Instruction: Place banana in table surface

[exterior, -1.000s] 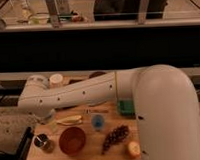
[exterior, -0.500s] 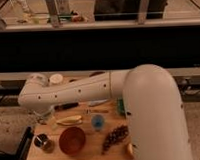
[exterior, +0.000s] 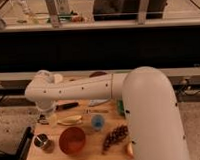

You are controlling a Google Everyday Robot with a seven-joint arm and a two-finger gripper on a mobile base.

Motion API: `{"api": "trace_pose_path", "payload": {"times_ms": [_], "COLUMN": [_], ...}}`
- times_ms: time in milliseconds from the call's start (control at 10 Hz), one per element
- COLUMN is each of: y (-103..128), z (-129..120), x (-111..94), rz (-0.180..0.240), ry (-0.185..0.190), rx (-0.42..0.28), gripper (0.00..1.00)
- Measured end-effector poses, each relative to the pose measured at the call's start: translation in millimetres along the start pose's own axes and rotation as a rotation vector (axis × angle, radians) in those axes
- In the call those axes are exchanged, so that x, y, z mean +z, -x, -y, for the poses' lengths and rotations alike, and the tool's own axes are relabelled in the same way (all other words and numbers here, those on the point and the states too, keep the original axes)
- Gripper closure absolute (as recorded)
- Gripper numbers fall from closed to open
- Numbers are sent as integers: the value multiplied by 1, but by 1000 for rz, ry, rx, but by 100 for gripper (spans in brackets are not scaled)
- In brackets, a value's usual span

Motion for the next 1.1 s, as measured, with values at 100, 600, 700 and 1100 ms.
{"api": "trace_pose_path", "payload": {"times_ms": [100,600,700,1100], "y": [-4,-19,-25,-72], "z": [0,8,13,10], "x": [1,5,4,-7], "rz": [15,46,39,-12], "ry": [1,-5,-8,-9], "rx": [11,40,52,114], "gripper": [20,20,20,20]}}
